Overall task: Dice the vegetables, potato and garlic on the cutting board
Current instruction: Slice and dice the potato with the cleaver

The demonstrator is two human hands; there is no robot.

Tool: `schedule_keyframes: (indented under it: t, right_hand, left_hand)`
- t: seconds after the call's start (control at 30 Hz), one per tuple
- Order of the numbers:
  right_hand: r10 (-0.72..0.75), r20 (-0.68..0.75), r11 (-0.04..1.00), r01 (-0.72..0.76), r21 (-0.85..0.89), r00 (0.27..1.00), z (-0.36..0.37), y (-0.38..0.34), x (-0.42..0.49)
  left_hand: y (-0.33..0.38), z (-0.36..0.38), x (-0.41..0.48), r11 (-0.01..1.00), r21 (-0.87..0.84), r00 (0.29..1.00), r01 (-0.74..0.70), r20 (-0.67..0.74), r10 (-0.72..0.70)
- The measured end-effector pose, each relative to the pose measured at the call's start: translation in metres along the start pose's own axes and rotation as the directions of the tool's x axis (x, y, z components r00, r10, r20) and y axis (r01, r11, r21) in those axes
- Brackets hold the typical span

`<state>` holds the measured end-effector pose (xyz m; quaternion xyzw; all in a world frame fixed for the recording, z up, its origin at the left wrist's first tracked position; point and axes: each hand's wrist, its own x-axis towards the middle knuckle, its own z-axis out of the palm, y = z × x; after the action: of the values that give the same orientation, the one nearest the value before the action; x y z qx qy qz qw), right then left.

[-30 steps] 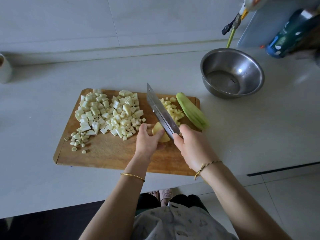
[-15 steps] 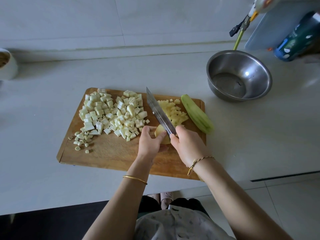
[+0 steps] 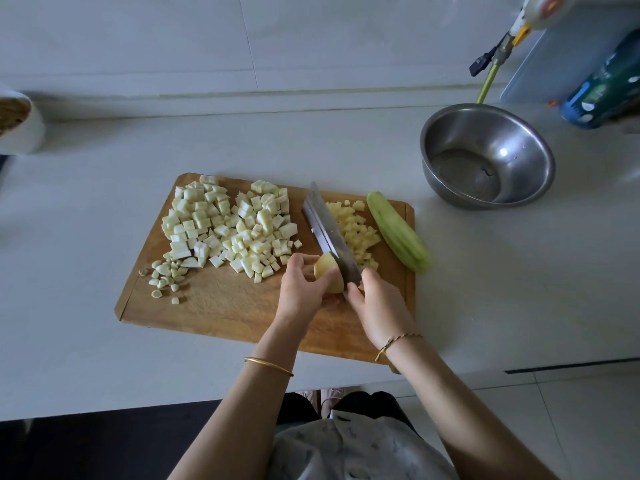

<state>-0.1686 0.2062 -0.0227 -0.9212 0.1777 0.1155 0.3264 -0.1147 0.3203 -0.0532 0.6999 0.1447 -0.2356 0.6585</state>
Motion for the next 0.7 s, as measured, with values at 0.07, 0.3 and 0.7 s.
schedule_keyframes:
  t: [0.07, 0.3, 0.7]
  right_hand:
    - [0.012, -0.007, 0.998, -0.011, 0.057, 1.000, -0.002, 0.007, 0.005]
    - [0.046, 0.024, 0.972, -0.050, 0.229, 0.999, 0.001, 0.019, 0.004]
    - [-0.007, 0.061, 0.968, -0.009, 0.252, 0.998, 0.006, 0.017, -0.011]
  left_hand:
    - [0.000, -0.001, -0.001, 1.000, 0.003, 1.000, 0.008, 0.007, -0.008]
    - [0.000, -0.004, -0.008, 0.999, 0.038, 1.000, 0.002, 0.024, -0.003]
    - [-0.001, -0.007, -0.014, 0.979, 0.202, 1.000, -0.025, 0.013, 0.022]
